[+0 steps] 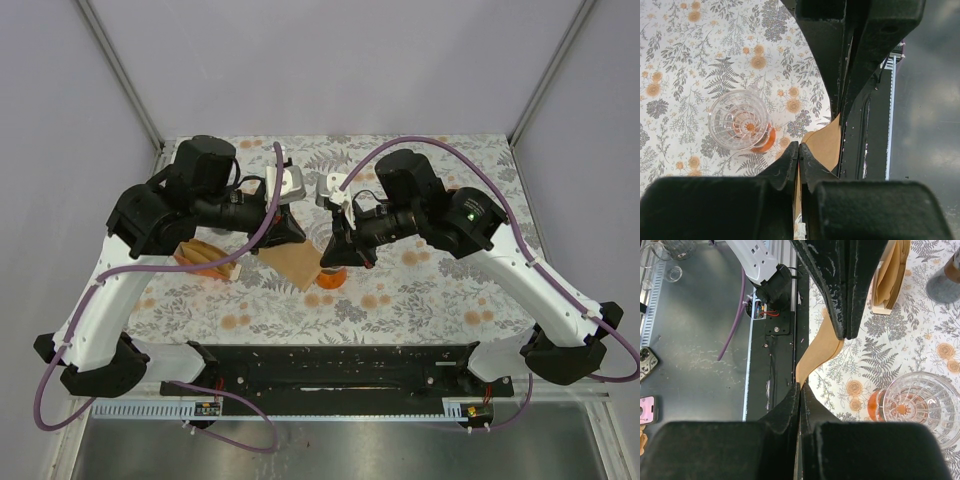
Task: Place the coffee filter in the dripper
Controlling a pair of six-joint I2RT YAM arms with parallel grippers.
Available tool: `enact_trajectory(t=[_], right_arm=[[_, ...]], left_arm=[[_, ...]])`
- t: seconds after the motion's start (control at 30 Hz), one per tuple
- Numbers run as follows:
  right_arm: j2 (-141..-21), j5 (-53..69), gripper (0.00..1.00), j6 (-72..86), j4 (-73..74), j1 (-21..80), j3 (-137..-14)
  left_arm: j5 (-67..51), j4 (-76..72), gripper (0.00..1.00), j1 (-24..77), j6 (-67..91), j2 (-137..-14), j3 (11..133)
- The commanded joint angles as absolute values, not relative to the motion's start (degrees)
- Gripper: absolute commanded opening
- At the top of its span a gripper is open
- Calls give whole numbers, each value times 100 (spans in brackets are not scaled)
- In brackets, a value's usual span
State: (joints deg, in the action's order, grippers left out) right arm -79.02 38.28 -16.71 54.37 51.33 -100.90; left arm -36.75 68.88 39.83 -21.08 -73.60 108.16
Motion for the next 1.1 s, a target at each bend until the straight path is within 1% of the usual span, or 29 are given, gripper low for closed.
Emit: enact_trajectory(t=[0.0,0.23,0.47,0.5,0.57,0.6,0.73,0.93,1.07], right_arm=[[-7787,3929,0,-1819,5353,5177,-10125],[-7857,3850,0,-1854,5353,5177,-10143],[-7928,3972,0,-1960,5449,5177,-10178],[-7971,3990,0,-1977,5484,5177,-10186],[-8015,4051,0,-2091,5633,5177,-10222],[-8033,4095,0,-2144,5712,5177,-10239],[-8033,4131,0,-2311,5871,5177,-10222],[-8033,4148,0,-2320,5845,5177,-10248],[-8077,4219,0,-2347,5845,5177,-10336]], left_arm=[[-3815,6785,8,4008,-2267,-7374,10837],[-4008,6970,16,4087,-2452,-7278,10661],[-3832,6935,16,4096,-2452,-7260,10705],[-3823,6926,19,4096,-2435,-7268,10740],[-3779,6917,30,4096,-2400,-7286,10880],[-3753,6917,38,4096,-2399,-7295,10933],[-3604,6987,56,4087,-2557,-7286,11030],[-3884,7259,68,4122,-2716,-7321,10837],[-3815,7190,69,4192,-2698,-7278,10670]])
